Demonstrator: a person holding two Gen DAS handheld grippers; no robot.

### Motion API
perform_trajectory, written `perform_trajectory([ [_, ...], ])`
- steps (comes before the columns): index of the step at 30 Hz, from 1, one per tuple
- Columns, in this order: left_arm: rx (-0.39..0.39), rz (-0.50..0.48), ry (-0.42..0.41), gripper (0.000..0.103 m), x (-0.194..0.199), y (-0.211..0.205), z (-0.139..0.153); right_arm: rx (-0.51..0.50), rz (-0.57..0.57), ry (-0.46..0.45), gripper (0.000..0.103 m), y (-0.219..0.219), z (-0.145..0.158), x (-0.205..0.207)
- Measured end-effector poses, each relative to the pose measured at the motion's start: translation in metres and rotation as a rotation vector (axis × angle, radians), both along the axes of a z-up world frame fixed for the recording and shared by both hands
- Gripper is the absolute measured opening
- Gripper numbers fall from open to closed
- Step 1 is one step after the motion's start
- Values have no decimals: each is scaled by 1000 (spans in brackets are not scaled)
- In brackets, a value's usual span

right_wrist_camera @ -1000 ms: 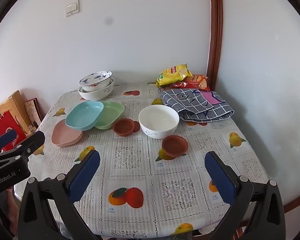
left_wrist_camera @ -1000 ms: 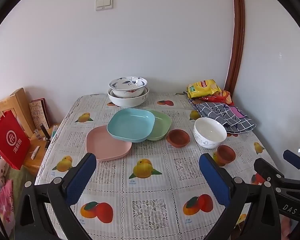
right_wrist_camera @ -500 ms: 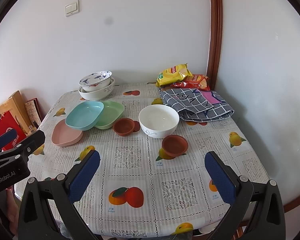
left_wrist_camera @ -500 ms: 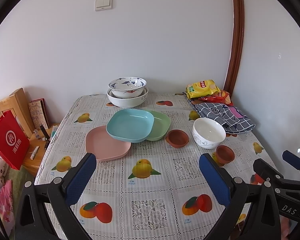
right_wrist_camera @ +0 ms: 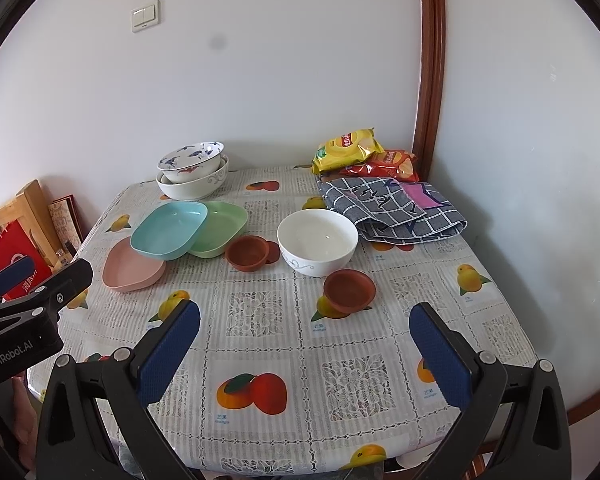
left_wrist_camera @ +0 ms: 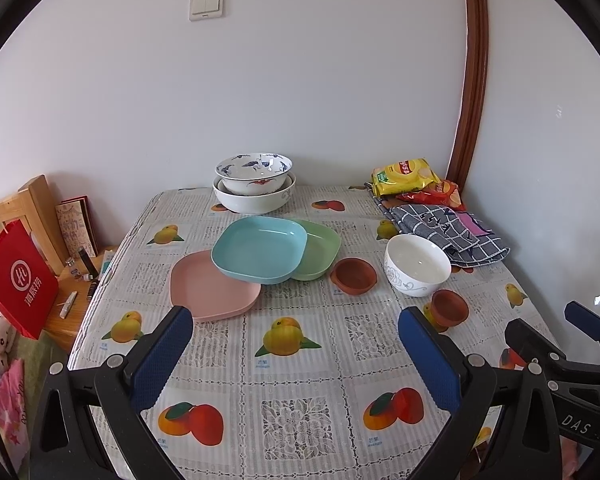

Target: Organize plates and bowls

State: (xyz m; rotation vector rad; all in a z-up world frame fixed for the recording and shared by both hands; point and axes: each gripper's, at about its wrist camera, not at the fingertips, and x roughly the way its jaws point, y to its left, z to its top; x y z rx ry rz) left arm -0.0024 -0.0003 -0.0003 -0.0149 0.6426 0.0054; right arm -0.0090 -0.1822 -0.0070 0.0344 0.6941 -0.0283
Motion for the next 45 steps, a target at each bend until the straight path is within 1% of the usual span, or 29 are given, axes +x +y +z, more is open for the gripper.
perform_trajectory([
  [9, 14, 3, 9, 103, 3, 1, -3, 3, 0, 1, 103, 1, 0, 0],
  [12, 44, 3, 18, 103, 5, 1, -3, 3, 3, 3, 103, 3, 0, 1],
  [15, 38, 2, 15, 103, 6, 1, -3, 3, 4, 6, 103, 2, -1, 2],
  [18, 12, -5, 9, 103, 8, 2, -4, 7, 2, 11, 103, 2, -3, 4],
  [19, 20, -6, 14, 103, 10, 2, -4, 8, 4, 14, 103, 3, -4, 6],
  [23, 13, -10, 17, 103, 17, 0, -5, 5, 4, 23, 103, 3, -5, 13],
  [26, 23, -15, 20, 103, 26, 1, -6, 6, 4, 37, 103, 5, -7, 23],
  [33, 14, -14, 44, 103, 56, 13, -17, 23, 7, 84, 103, 8, -17, 59],
  [35, 5, -7, 85, 103, 64, 18, -21, 24, 8, 99, 103, 10, -22, 69],
  [41, -4, 14, 115, 103, 93, 37, -30, -20, 23, 168, 103, 22, -39, 104],
  [45, 9, 34, 125, 103, 114, 52, -40, -21, 20, 195, 103, 28, -49, 125],
])
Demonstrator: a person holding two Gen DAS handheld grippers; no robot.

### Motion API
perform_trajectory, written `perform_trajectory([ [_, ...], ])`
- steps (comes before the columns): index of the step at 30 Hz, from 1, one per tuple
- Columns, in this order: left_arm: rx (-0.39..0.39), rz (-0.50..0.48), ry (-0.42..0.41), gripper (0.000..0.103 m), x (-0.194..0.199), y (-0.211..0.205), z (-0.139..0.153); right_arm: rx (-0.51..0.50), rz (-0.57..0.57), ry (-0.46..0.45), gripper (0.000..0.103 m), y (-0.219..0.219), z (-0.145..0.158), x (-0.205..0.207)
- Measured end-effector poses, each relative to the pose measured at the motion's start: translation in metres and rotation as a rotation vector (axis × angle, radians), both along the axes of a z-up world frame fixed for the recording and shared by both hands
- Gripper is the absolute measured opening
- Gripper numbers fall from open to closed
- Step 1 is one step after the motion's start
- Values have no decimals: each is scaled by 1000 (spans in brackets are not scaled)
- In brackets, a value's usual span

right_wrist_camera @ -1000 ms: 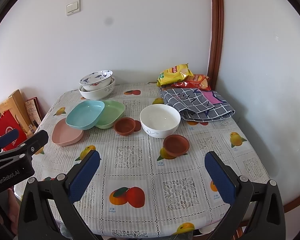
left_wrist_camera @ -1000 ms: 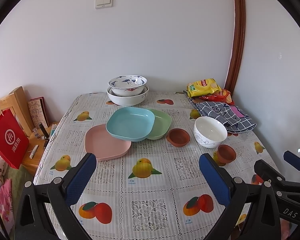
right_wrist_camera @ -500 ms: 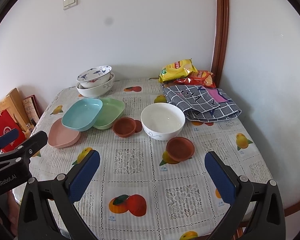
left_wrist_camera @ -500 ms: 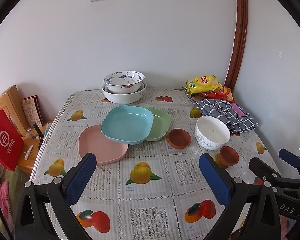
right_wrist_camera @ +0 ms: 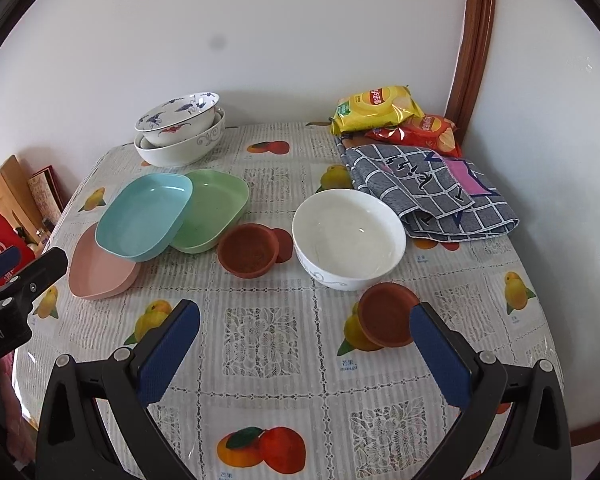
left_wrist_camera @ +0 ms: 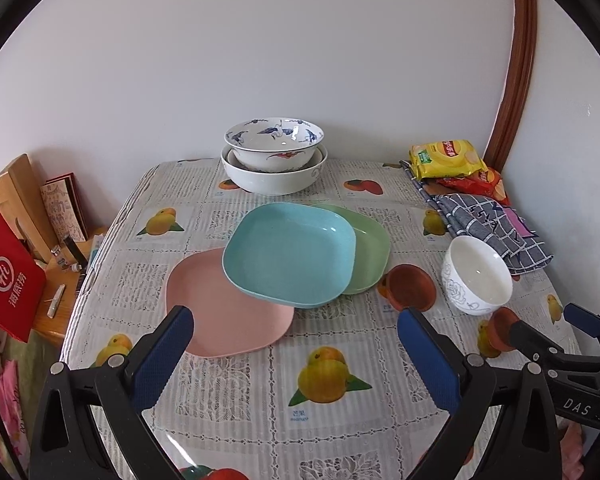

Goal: Organize plates and bowls
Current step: 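Move both grippers toward the rim of the teal plate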

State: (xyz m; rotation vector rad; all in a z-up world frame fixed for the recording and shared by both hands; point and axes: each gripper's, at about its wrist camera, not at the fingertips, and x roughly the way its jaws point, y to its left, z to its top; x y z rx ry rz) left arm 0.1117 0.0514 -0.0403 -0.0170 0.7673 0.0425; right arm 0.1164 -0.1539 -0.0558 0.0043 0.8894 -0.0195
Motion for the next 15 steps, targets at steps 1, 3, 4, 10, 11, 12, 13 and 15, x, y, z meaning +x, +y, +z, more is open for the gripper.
perform_trajectory([
  [1, -4, 8, 12, 103, 5, 4, -4, 5, 0, 3, 103, 2, -3, 5],
  [3, -14, 29, 29, 103, 17, 14, -11, 9, 8, 14, 103, 5, -9, 17],
  [4, -20, 43, 44, 102, 23, 19, -15, 7, 13, 22, 103, 8, -12, 23],
  [10, -34, 89, 97, 100, 62, 44, -36, 5, 38, 41, 100, 23, -28, 59],
  [11, -36, 94, 103, 98, 67, 47, -39, -2, 45, 43, 98, 26, -29, 64],
  [12, -52, 93, 109, 98, 74, 49, -43, -1, 57, 44, 95, 30, -30, 70],
  [13, -61, 89, 113, 96, 80, 51, -45, 2, 70, 46, 94, 34, -31, 75],
  [15, -67, 91, 123, 96, 90, 56, -50, 5, 91, 55, 90, 43, -35, 86],
])
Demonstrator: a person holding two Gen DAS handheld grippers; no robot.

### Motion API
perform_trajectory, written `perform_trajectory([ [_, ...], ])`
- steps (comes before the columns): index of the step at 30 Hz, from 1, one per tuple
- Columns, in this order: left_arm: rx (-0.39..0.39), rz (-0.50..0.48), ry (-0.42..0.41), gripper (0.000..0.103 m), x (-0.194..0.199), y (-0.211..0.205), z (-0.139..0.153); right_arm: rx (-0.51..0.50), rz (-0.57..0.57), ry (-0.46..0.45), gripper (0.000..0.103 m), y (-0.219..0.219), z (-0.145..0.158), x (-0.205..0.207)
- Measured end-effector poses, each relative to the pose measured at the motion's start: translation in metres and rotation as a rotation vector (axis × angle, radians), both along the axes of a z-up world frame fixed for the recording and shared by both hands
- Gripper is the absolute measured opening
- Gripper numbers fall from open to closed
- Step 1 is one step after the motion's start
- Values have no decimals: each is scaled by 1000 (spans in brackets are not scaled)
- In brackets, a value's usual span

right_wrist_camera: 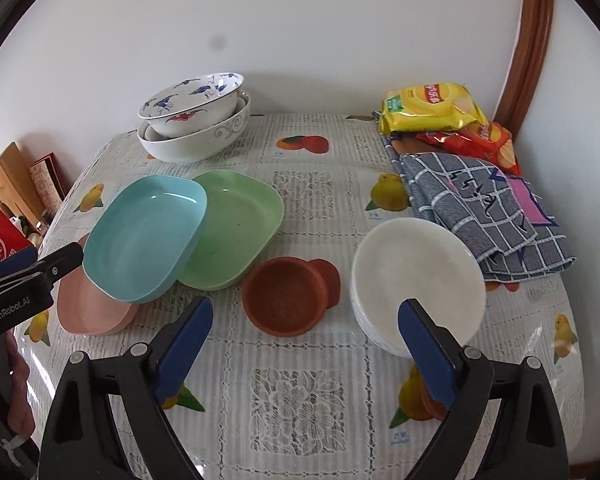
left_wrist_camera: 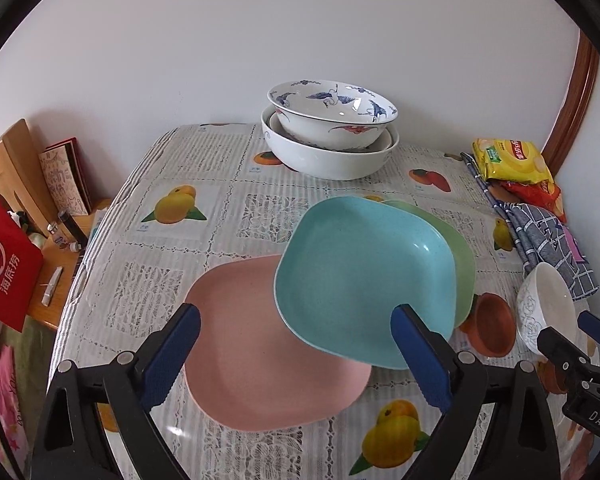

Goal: Organize plates and bowls
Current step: 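Move both grippers toward the rim of the teal plate, then close both grippers on the teal plate rim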

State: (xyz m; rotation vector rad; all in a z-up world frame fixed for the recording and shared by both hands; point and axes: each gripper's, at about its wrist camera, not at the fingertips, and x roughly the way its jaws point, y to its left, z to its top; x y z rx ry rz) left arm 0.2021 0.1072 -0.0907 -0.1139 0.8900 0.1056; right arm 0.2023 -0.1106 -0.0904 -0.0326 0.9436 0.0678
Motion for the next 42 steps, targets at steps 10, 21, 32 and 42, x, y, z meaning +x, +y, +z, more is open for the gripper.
perform_trajectory([
  [10, -16, -38, 24, 82, 40, 14, -20, 59, 42, 27, 74, 44, -17, 47],
  [21, -48, -82, 54, 61, 60, 18, -43, 65, 83, 62, 64, 74, -38, 72],
  [32, -54, -104, 63, 40, 68, 20, -53, 82, 94, 110, 44, 88, -57, 85],
  [42, -73, -133, 51, 16, 65, 18, -50, 82, 113, 95, 18, 96, -54, 86],
])
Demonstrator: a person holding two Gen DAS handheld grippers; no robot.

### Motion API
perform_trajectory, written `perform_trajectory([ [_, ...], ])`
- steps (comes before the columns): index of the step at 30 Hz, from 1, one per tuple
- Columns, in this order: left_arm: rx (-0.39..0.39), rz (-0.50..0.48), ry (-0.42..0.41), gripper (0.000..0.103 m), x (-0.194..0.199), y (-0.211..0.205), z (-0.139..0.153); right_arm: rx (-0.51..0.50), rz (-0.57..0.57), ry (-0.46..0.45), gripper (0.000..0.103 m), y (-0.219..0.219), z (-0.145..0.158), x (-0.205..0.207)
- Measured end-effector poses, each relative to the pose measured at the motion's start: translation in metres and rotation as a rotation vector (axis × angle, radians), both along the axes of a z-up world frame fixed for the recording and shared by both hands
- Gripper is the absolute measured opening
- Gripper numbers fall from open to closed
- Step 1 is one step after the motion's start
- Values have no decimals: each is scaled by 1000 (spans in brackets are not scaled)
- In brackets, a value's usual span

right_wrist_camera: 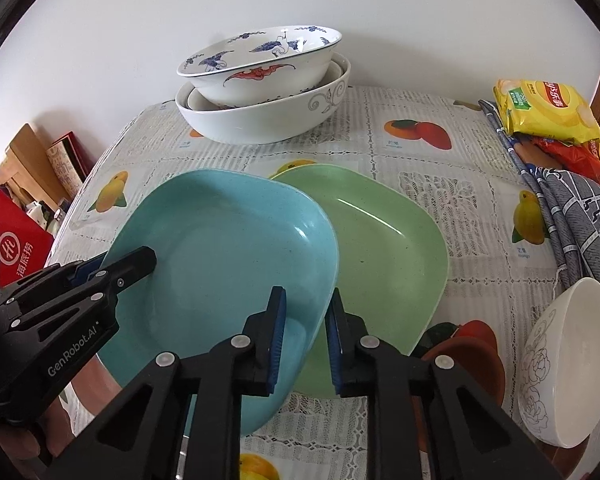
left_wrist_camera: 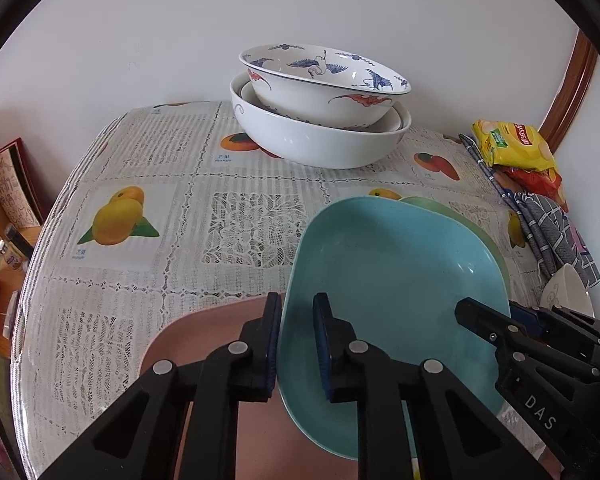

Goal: Organize plates and bowls
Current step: 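Close both grippers on the teal plate rim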

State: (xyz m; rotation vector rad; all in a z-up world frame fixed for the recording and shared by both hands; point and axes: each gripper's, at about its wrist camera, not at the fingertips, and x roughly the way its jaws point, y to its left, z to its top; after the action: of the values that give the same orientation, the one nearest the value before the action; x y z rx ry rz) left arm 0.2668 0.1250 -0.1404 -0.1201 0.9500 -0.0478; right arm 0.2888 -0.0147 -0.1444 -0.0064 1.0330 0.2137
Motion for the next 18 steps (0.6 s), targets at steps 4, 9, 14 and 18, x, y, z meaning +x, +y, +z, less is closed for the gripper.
perform_trajectory([
  [4, -11, -1, -1, 13, -4, 1, 4, 4, -9, -5, 15, -5, 4, -2],
  [9, -6, 0, -15, 12, -12, -4, 13, 17, -18, -23, 15, -10, 14, -9],
  [14, -17, 7, -27, 12, -24, -5, 23, 20, -16, -44, 15, -13, 25, -20],
  [18, -12, 7, -43, 12, -34, -9, 33, 24, -17, -67, 15, -17, 37, -32],
])
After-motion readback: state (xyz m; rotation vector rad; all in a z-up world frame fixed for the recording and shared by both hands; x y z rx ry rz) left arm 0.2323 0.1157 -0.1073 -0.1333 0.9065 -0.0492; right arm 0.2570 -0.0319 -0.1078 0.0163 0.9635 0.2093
